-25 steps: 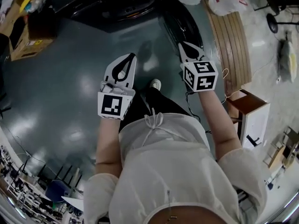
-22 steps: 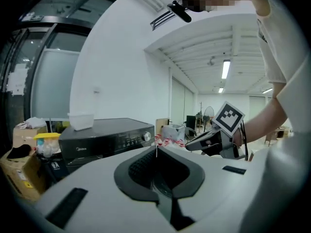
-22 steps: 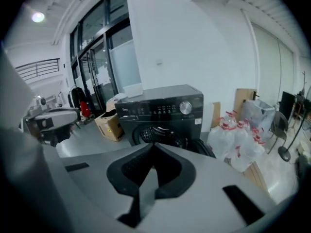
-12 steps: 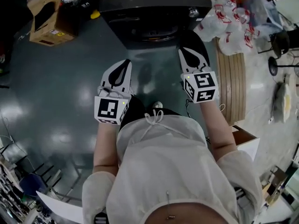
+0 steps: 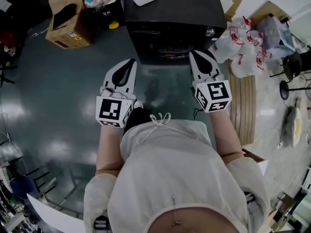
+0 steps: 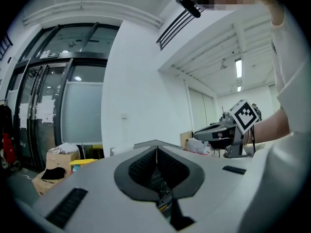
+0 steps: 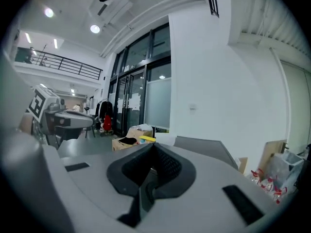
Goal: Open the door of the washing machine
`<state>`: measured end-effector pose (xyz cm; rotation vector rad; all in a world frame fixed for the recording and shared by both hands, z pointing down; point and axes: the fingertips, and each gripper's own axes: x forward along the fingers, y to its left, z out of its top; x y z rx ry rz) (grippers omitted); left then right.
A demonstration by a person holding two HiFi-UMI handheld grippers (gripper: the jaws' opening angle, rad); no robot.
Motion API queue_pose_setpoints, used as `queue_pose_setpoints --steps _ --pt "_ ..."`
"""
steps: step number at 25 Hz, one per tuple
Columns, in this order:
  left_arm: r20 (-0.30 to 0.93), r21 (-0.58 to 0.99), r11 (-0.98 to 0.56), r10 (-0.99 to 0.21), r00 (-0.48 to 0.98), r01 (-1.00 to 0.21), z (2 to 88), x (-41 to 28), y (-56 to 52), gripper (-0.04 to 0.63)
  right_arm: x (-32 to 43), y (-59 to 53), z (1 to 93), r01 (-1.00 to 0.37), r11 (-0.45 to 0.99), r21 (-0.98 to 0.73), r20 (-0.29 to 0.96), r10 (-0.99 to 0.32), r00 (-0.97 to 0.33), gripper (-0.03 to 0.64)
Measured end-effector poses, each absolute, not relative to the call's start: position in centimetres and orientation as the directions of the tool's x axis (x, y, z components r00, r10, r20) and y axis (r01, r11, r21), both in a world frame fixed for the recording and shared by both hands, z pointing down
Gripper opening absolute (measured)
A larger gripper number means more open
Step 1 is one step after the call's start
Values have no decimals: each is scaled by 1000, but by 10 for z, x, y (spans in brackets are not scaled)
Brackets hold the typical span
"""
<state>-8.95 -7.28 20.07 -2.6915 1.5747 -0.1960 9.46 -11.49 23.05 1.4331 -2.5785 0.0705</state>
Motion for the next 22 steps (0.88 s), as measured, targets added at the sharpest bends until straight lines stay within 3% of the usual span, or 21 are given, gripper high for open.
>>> queue_pose_setpoints --steps 6,22 --pt "67 -74 -482 -876 478 -873 186 -92 -63 23 87 -95 217 -817 571 83 147 -818 -556 3" --pt "74 -62 -479 -877 474 -876 181 -94 -48 23 98 -73 210 -850 525 45 96 -849 -520 2"
